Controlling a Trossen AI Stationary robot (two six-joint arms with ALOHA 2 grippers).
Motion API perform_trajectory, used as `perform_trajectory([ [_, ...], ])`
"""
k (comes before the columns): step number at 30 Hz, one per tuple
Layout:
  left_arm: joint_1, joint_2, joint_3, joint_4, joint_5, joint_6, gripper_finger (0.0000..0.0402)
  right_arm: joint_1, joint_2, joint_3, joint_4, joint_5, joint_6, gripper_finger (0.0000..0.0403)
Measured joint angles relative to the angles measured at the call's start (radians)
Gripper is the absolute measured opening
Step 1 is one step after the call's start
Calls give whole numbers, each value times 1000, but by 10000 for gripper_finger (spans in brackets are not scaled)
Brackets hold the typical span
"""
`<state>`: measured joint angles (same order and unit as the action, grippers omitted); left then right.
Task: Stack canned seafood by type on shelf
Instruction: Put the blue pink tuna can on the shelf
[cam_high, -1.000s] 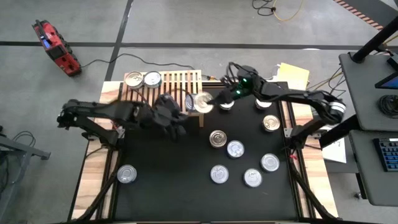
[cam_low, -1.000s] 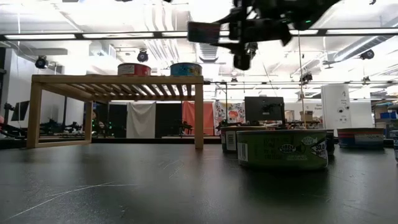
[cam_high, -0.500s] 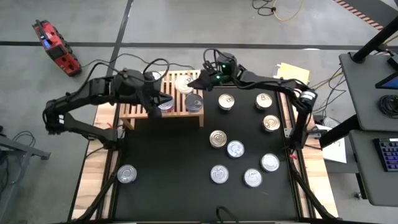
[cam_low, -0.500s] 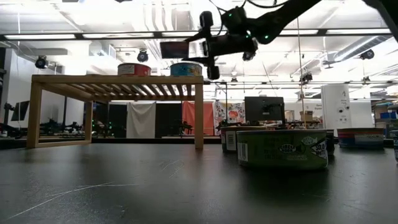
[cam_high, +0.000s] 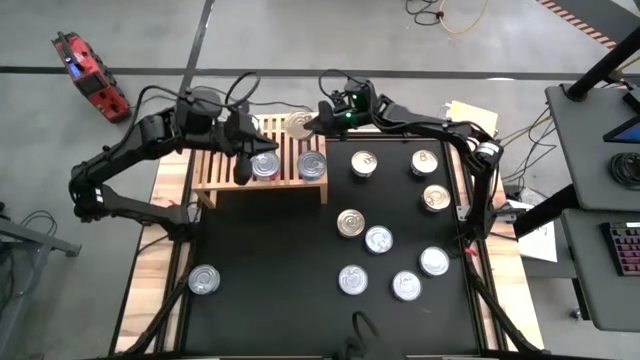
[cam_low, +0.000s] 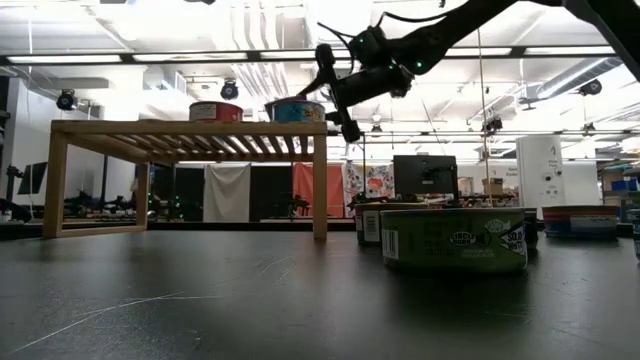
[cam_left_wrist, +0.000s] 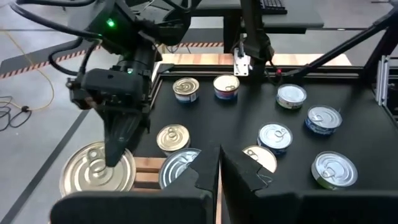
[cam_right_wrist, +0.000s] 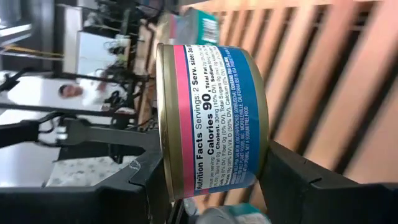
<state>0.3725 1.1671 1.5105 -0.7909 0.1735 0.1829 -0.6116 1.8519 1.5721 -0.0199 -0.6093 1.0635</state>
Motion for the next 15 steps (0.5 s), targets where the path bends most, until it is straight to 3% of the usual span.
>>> perform_trajectory([
  [15,16,19,0,6,-9,-70,0,-18,-2,9,-83,8,-8,204],
])
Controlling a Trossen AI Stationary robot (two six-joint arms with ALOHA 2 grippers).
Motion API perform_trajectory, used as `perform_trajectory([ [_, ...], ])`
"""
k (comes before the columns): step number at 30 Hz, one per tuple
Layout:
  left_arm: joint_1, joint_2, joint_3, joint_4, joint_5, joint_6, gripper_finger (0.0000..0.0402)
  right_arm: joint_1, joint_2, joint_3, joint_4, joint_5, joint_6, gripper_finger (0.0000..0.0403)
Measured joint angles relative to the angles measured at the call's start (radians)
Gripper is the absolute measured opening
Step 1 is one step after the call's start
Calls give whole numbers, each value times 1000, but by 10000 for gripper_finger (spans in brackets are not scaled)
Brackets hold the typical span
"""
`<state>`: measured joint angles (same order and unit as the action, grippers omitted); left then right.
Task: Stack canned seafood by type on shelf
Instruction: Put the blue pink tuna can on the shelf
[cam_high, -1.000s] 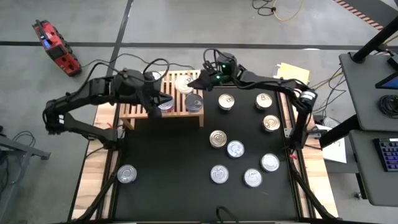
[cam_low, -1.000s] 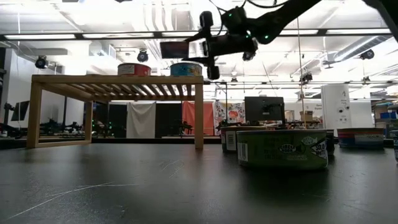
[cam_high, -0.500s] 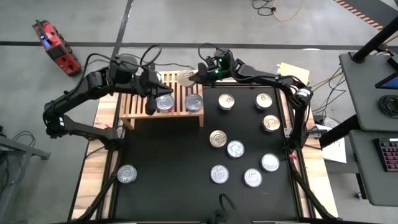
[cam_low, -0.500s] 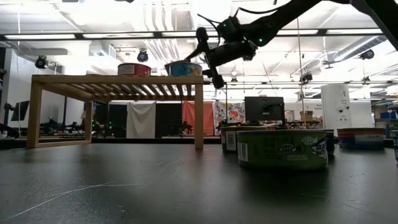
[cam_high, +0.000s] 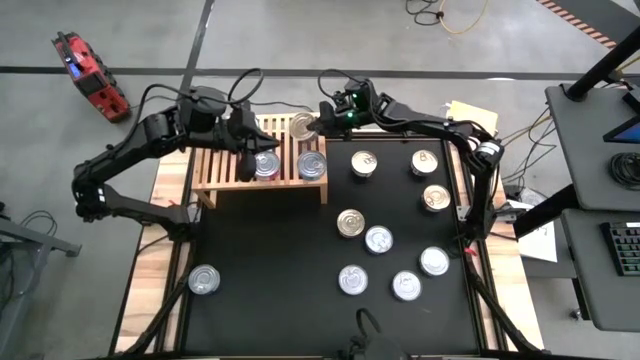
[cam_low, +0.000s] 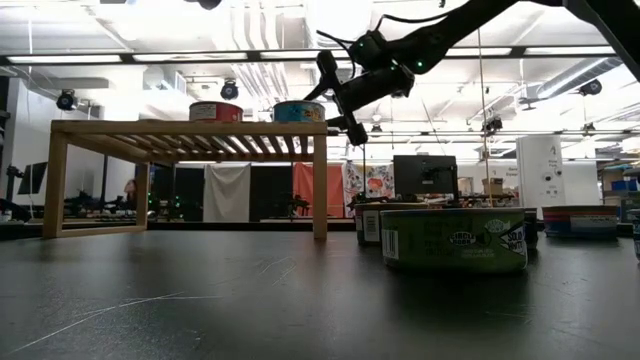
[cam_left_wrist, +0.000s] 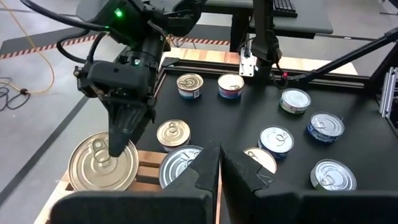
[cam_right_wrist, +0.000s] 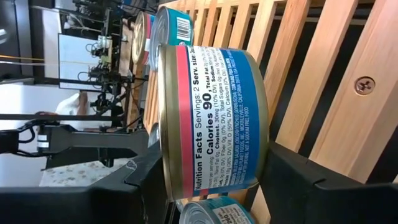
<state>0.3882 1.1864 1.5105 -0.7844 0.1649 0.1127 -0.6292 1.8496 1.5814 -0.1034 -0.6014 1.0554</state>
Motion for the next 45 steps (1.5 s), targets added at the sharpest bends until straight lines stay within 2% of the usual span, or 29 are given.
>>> perform_trajectory([
  [9,0,32,0,18,-27,-54,0,-2,-3,0,-35,0,-21,218],
  [21,0,64,0,52,-29,-85,0,-24,-3,0,-41,0,-55,272],
  [25,0,64,0,52,-64,-97,0,-37,-5,0,-52,0,-71,281],
  [39,0,73,0,86,-77,-96,0,-71,-51,1,-134,-8,-175,257],
  [45,2,126,0,124,-77,-83,0,-72,-100,3,-136,-27,-206,248],
])
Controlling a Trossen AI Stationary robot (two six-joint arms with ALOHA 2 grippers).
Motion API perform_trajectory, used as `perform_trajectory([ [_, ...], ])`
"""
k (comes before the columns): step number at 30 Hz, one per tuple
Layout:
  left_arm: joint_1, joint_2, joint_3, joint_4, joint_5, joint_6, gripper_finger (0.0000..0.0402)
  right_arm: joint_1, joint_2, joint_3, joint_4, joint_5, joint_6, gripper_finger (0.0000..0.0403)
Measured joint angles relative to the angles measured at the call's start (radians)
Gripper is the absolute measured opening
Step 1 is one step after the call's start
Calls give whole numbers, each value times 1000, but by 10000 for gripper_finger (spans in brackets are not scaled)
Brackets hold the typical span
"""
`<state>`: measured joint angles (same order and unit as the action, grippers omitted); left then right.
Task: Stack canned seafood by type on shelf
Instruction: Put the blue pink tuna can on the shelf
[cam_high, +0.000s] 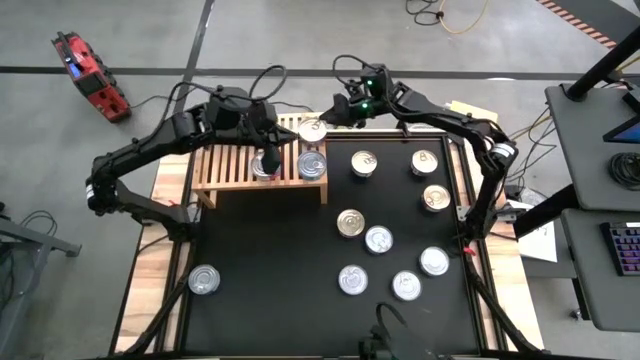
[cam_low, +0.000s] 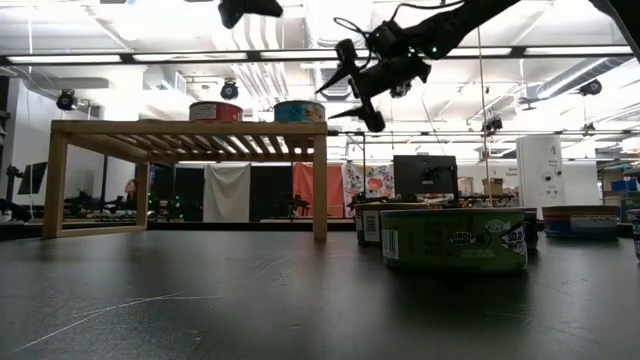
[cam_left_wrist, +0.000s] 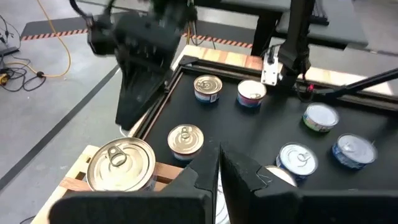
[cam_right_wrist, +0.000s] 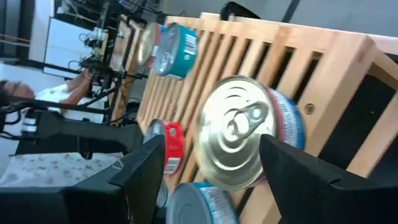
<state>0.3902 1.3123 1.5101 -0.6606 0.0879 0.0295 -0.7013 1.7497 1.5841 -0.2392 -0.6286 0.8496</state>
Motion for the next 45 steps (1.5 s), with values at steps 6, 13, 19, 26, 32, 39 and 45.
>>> perform_trajectory([
  [6,12,87,0,20,1,30,0,-6,-65,1,-68,0,-80,237],
  [13,67,166,0,43,1,39,0,-16,-144,1,-248,59,-241,208],
  [19,130,239,0,55,-1,38,0,-16,-182,1,-361,142,-343,171],
  [26,159,316,0,56,-35,5,0,-14,-182,0,-378,144,-355,119],
  [32,173,321,0,57,-69,-10,0,-14,-182,0,-379,160,-374,75],
  [39,181,320,0,50,-107,-13,0,-14,-182,0,-377,164,-403,38],
  [45,202,320,0,7,-106,-13,0,-14,-182,0,-377,190,-414,22],
])
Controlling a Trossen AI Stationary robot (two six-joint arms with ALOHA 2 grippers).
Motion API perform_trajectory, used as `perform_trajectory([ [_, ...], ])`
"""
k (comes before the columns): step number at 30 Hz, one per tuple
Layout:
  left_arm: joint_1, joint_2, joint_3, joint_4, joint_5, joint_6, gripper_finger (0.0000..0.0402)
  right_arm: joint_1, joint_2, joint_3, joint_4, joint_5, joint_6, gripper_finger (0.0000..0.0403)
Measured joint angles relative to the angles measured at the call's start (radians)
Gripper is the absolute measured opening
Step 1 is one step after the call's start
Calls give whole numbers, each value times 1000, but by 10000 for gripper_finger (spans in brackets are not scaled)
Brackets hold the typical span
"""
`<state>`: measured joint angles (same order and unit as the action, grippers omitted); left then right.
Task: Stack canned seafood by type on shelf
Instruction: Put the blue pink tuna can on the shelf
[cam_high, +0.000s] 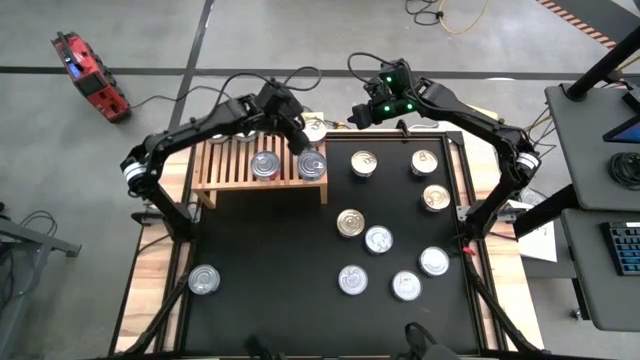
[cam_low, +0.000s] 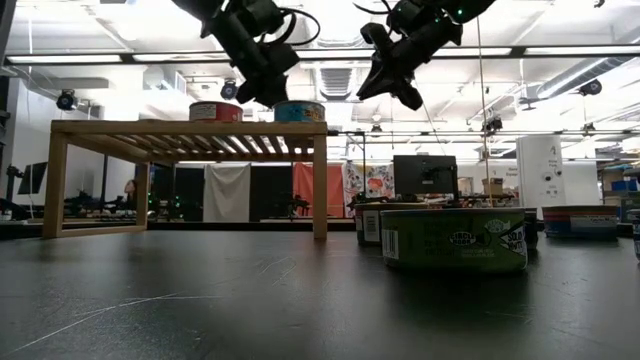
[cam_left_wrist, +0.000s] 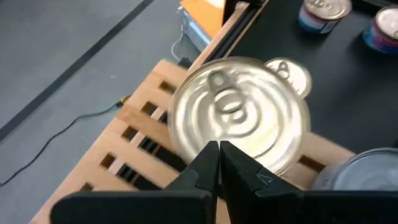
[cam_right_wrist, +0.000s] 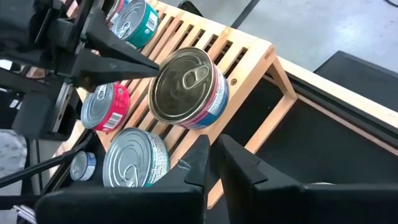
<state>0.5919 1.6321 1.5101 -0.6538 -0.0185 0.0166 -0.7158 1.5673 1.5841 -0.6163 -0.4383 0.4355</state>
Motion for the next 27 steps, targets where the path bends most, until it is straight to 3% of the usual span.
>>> perform_trajectory([
  [24,20,-35,0,-25,31,-37,0,0,1,0,0,1,-29,18],
  [27,21,-40,0,-13,86,-8,0,0,1,0,0,1,-30,18],
])
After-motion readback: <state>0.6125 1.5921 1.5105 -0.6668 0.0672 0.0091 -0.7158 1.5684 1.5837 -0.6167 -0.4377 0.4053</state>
